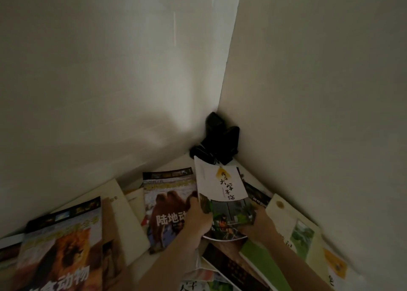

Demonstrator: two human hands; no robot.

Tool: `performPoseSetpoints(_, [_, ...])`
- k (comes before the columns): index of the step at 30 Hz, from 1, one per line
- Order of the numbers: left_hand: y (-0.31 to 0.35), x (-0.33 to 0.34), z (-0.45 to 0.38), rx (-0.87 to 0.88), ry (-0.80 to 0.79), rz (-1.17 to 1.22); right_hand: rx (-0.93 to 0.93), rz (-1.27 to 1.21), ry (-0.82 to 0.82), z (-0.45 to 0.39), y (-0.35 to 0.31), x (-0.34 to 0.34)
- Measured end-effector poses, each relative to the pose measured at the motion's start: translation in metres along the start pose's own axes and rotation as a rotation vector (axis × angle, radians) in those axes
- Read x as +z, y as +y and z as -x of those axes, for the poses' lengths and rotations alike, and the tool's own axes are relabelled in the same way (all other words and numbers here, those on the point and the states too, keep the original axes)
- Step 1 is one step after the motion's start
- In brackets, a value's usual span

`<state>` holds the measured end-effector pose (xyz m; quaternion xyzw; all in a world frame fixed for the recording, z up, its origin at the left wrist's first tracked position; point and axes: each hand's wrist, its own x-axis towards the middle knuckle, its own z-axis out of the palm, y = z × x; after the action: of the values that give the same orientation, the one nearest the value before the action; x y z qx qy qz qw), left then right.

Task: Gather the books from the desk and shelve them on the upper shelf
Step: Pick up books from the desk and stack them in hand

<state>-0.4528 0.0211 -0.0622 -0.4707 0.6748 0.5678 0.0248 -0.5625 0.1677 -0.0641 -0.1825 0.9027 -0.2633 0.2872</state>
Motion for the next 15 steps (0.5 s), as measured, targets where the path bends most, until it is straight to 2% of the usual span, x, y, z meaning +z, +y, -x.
performPoseSetpoints(2, [0.007,0.003,0.006,-0.069,-0.05,0.154,0.09,-0.111,0.045,-0.012,-0.004,0.003])
performPoseSetpoints(4, [0.004,-0.001,0.011,-0.036,-0.026,0.231,0.135,-0.137,0.057,-0.019,-0.006,0.01])
performPoseSetpoints(9, [-0.016,-0.059,0.025,0.075,0.183,0.205,-0.007,-0.026,-0.083,-0.009,-0.045,0.033])
performPoseSetpoints(11, [-0.031,-0.082,0.028,0.071,0.221,0.018,0.027,-0.137,-0.156,-0.004,-0.065,0.05])
performPoseSetpoints(12, [-0.037,-0.09,0.03,0.066,0.223,-0.166,0.041,-0.176,-0.175,-0.002,-0.073,0.059])
performPoseSetpoints(14, [-0.046,-0.095,0.033,0.026,0.232,-0.5,0.022,-0.143,-0.17,0.004,-0.082,0.073])
performPoseSetpoints(15, [-0.048,-0.092,0.033,0.021,0.254,-0.571,0.012,-0.133,-0.146,0.006,-0.083,0.077])
